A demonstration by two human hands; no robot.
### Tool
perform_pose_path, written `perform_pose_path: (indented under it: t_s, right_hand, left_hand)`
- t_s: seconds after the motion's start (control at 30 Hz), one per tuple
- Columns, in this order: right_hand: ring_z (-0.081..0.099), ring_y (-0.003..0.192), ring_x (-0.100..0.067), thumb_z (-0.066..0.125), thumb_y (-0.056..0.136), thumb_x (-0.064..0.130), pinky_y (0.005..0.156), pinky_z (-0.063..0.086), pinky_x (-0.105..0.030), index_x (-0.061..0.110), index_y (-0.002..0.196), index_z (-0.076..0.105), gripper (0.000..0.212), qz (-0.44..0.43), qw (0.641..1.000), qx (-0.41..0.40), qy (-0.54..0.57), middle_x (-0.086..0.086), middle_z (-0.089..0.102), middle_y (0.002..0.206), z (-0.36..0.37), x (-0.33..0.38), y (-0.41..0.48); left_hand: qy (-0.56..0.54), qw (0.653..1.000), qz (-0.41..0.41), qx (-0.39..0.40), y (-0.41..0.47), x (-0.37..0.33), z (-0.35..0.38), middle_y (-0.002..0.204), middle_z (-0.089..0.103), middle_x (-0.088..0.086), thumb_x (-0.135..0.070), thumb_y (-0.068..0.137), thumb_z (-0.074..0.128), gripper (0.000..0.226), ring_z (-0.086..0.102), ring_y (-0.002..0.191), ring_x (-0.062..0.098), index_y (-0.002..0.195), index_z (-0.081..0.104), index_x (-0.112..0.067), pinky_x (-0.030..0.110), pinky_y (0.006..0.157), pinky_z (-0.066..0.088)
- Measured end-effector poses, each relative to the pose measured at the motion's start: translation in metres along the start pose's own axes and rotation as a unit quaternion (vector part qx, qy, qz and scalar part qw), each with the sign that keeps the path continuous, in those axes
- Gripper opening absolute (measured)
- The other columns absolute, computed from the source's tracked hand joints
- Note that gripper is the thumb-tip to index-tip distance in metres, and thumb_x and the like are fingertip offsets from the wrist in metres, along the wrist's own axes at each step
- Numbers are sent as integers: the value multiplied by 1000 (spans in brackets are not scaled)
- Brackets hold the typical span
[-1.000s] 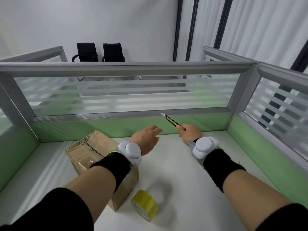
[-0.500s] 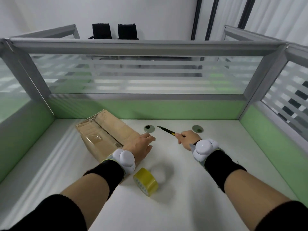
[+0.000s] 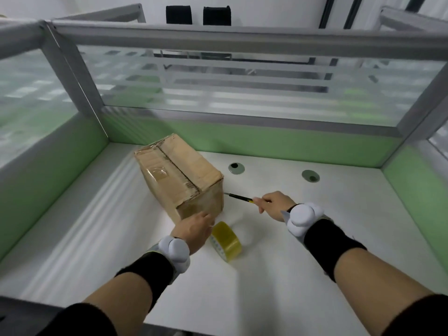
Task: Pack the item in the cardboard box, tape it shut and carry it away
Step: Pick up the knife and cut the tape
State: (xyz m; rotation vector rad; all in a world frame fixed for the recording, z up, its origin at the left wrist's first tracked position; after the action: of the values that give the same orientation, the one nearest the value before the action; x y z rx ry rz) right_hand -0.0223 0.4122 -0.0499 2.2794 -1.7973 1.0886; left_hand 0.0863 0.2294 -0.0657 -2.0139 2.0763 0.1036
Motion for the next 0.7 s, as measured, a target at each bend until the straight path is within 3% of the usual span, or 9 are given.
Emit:
perform_pose_path:
  t_s: [0.23,0.3,0.43,0.57,0.7]
  right_hand:
    - [43,56,-9,51,90,45,54,33,-18,19,70,63,35,-20,999,38,-17,9,48,61,12,3,-2]
    - [44,59,-11,52,89,45,56,34,-20,17,78,68,34,-24,998,46,-23,8,49,63,16,6,-1]
    - [42,57,-6,54,89,43,54,33,-18,20,73,64,29,-38,997,62,-25,10,49,62,25,18,3]
    - [43,59,-4,56,88,41,53,32,-17,19,80,67,27,-54,996,66,-29,14,49,62,28,27,3]
    - [47,67,-13,58,87,42,55,34,-19,19,82,67,25,-54,995,69,-48,11,51,64,34,31,5]
  left_hand:
    - [-43,992,-118,1,-9,26,26,103,63,7,-37,94,40,30,59,93,31,94,58,-13,33,71,44]
    - [-85,985,-152,-5,-9,29,32,102,66,8,-38,93,43,30,60,92,33,95,61,-15,32,71,45]
    - [-191,955,-226,-32,-7,37,40,101,68,13,-40,91,47,34,61,92,35,94,65,-12,29,69,41]
    - [-240,936,-250,-57,-4,39,43,103,68,15,-38,90,50,33,61,93,35,96,67,-11,28,68,39]
    - [-261,928,-255,-73,-2,37,46,101,70,14,-36,88,54,30,61,93,35,98,68,-11,29,70,41]
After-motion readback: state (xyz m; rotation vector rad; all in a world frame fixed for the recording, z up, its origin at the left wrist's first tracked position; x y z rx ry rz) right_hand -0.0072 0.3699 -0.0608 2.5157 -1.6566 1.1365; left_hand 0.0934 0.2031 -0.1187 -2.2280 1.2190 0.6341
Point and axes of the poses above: each hand's wrist, its own y-axis towards the middle knuckle, its own z-axis out of the palm, x = y × z, the point moved 6 cm from there along y, towards the middle knuckle
